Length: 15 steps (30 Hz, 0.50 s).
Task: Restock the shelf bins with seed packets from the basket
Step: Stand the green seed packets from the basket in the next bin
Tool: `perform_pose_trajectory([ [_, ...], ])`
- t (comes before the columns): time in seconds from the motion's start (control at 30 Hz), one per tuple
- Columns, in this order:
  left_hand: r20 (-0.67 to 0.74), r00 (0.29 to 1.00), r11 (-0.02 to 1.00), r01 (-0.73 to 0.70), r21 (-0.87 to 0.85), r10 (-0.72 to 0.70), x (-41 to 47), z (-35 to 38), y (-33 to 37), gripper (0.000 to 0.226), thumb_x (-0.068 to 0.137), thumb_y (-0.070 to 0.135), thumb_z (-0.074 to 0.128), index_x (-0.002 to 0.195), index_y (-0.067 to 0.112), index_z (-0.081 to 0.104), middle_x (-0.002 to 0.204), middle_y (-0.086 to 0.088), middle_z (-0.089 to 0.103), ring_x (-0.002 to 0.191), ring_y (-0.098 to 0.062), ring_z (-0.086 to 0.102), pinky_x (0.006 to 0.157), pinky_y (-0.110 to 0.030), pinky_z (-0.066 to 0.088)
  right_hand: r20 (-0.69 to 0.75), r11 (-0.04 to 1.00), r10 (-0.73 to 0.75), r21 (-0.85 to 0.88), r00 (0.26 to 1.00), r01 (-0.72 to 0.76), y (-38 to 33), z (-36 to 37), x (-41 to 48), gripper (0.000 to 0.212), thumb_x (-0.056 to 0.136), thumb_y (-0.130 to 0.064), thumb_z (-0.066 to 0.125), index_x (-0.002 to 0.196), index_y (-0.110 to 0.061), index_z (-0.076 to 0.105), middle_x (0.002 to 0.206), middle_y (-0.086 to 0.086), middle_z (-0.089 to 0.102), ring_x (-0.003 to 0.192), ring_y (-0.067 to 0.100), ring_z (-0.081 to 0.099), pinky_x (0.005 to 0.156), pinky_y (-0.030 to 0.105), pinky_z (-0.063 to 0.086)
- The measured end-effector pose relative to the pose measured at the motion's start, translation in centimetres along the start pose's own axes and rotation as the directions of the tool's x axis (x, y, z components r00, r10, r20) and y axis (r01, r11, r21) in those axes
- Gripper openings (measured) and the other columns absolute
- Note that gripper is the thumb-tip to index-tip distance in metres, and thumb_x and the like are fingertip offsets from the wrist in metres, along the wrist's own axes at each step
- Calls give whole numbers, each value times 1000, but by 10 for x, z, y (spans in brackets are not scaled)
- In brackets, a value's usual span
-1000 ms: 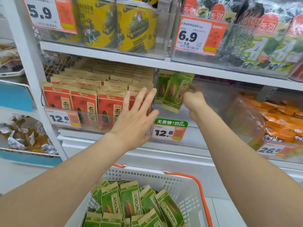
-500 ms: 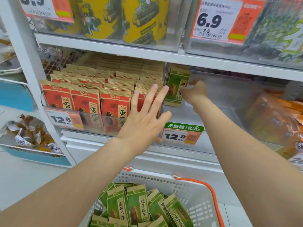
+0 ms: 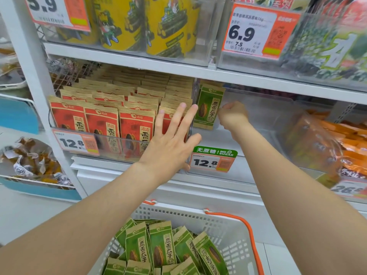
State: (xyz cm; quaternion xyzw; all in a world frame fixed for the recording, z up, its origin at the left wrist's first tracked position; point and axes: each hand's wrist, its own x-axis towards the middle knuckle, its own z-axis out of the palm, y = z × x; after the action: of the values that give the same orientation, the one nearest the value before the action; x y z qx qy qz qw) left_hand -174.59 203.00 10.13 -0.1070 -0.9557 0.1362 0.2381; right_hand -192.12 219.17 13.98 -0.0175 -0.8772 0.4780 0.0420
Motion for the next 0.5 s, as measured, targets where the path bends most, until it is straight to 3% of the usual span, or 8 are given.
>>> perform_pose_trajectory([
  [0.07,9,1000,1000,13,4,-13,-2,-2,2,79,65,60,90,122,21,51,173,-25,-7,159,-49,-4,120,-75,7,7,1000,-27,5,1000,27,-1,-8,-9,14,95,-16,57,103,-12,67,106,13,74,93,30,68,69,31,53],
  [0.2,2,999,999,46,-13,-46,-6,-8,3,101,66,62,89,145,20,42,173,-21,-11,160,-44,-7,122,-71,9,-44,991,-99,83,994,103,-4,-26,-41,32,85,-19,45,93,-8,74,93,13,75,94,36,70,87,46,59],
  [0.3,-11,997,997,74,12,-73,-16,-15,6,121,68,60,89,162,16,26,174,-21,-10,161,-42,-6,124,-68,8,-222,948,-315,-21,923,318,-4,-36,-76,34,89,-13,42,82,-13,75,82,3,73,87,22,60,75,30,38],
  [0.37,-31,994,995,102,-11,-102,-23,-19,12,122,71,47,89,166,13,20,173,-24,-6,161,-43,-3,125,-67,8,-308,847,-529,-144,790,511,-1,-41,-104,32,87,-13,41,75,-18,70,67,-5,65,70,18,55,62,33,31],
  [0.4,-66,992,994,105,-33,-107,-26,-21,16,110,75,36,86,163,11,25,173,-25,1,160,-45,4,125,-65,11,-311,765,-642,-210,701,608,2,-43,-116,28,85,-15,41,72,-17,65,59,-5,59,59,21,53,56,34,32],
  [0.47,-212,972,993,92,-69,-105,-30,-24,23,69,79,13,71,143,7,47,161,-25,32,147,-48,34,119,-61,25,-202,534,-845,-356,495,767,16,-41,-135,21,80,-16,42,67,-13,58,50,-1,50,46,29,46,45,32,33],
  [0.5,-286,950,991,105,-81,-124,-32,-26,26,51,79,8,66,128,6,54,144,-22,46,129,-46,47,110,-58,32,-107,414,-907,-400,407,818,27,-38,-143,19,79,-16,44,65,-13,56,50,1,49,44,31,45,42,31,34],
])
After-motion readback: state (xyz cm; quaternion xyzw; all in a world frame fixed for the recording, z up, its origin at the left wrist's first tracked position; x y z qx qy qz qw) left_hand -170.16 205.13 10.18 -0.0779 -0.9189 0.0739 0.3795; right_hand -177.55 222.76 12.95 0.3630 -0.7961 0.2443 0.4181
